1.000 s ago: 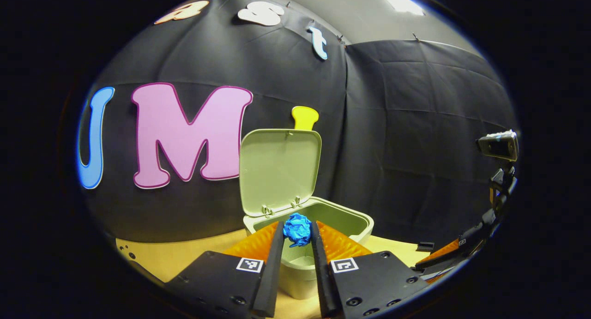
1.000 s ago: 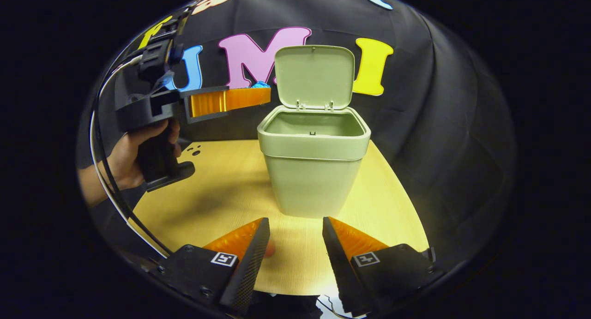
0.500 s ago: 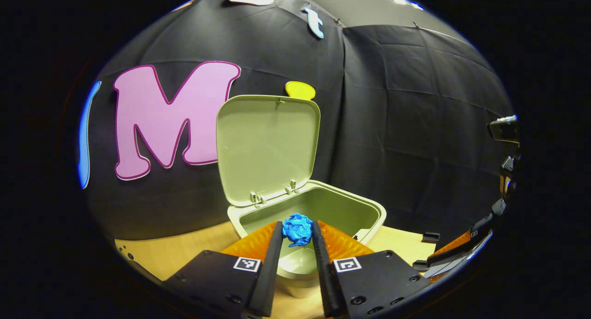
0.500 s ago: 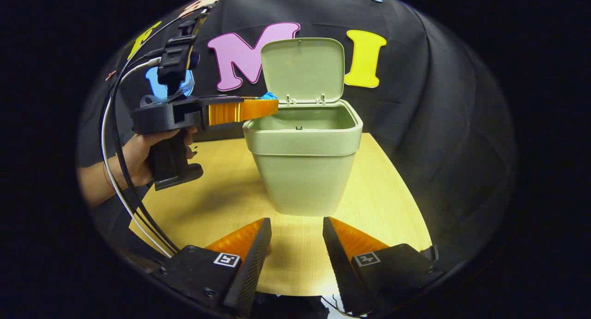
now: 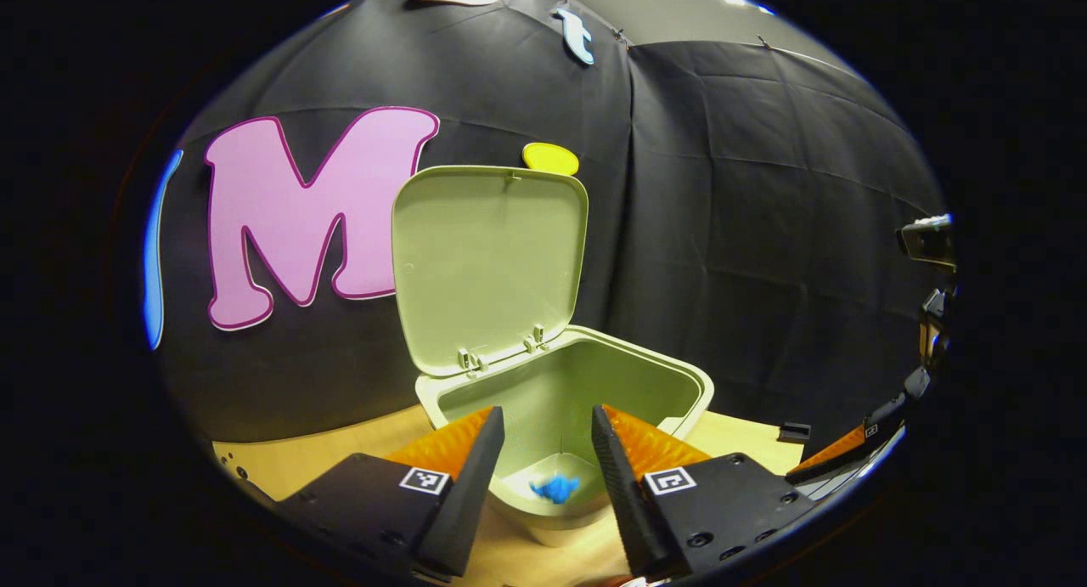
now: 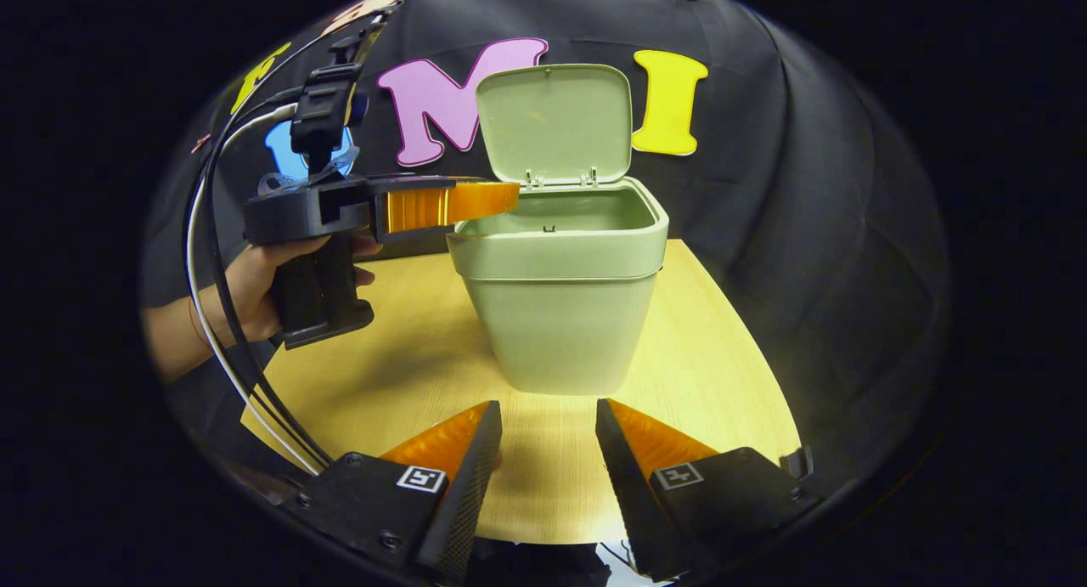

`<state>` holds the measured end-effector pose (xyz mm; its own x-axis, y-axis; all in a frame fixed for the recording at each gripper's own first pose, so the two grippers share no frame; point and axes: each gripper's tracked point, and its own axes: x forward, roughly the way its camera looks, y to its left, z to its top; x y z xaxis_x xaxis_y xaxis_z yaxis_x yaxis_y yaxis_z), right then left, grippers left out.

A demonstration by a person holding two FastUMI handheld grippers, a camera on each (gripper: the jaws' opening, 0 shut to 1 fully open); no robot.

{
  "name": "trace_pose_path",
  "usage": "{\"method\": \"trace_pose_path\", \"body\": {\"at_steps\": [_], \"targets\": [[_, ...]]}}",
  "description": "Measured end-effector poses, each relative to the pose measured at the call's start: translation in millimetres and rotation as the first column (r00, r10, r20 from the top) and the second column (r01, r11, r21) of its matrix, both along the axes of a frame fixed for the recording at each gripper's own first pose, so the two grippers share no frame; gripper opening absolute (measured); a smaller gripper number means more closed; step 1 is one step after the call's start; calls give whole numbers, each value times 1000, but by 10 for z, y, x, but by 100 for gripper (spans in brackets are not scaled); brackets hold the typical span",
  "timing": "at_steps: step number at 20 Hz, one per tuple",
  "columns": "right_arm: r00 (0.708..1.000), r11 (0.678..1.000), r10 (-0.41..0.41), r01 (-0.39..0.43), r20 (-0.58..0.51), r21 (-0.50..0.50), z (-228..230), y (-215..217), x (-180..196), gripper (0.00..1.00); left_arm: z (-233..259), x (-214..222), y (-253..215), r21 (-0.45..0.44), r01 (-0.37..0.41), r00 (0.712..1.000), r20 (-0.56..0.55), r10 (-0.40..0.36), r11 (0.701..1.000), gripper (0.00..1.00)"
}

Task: Press the lid of the desktop garbage bin to open it, pick up the crumpled paper on the desktop and throw it into the bin, then pick up the pop can on the desktop and drop it into the bin, and finally close the garbage bin lid.

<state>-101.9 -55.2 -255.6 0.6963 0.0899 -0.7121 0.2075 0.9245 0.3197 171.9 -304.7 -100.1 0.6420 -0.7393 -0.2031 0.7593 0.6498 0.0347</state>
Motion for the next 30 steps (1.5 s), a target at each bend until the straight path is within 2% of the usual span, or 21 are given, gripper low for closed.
{"method": "trace_pose_path", "body": {"at_steps": [2, 8, 14, 17, 19, 30], "targets": [[1000, 1000, 8, -8, 1, 0, -4, 14, 1, 74, 29, -10, 33, -3, -6, 1000, 7, 6, 1000, 73], [998, 998, 69, -69, 4, 13, 24, 200, -18, 74, 128, -158, 313, -33, -46, 999, 20, 46, 998, 75], [983, 983, 181, -181, 5, 42, 9, 651, 44, 80, 179, -342, 896, -70, -130, 991, 32, 132, 989, 83], [970, 969, 244, -243, -14, 50, -94, 920, 67, 82, 159, -353, 1279, -76, -207, 977, 37, 211, 975, 88], [959, 959, 280, -278, -36, 52, -196, 1069, 60, 82, 118, -360, 1493, -78, -249, 967, 36, 253, 965, 95], [917, 926, 375, -376, -136, 21, -721, 1404, -31, 83, -282, -569, 2327, -61, -381, 925, -42, 379, 923, 95]]}}
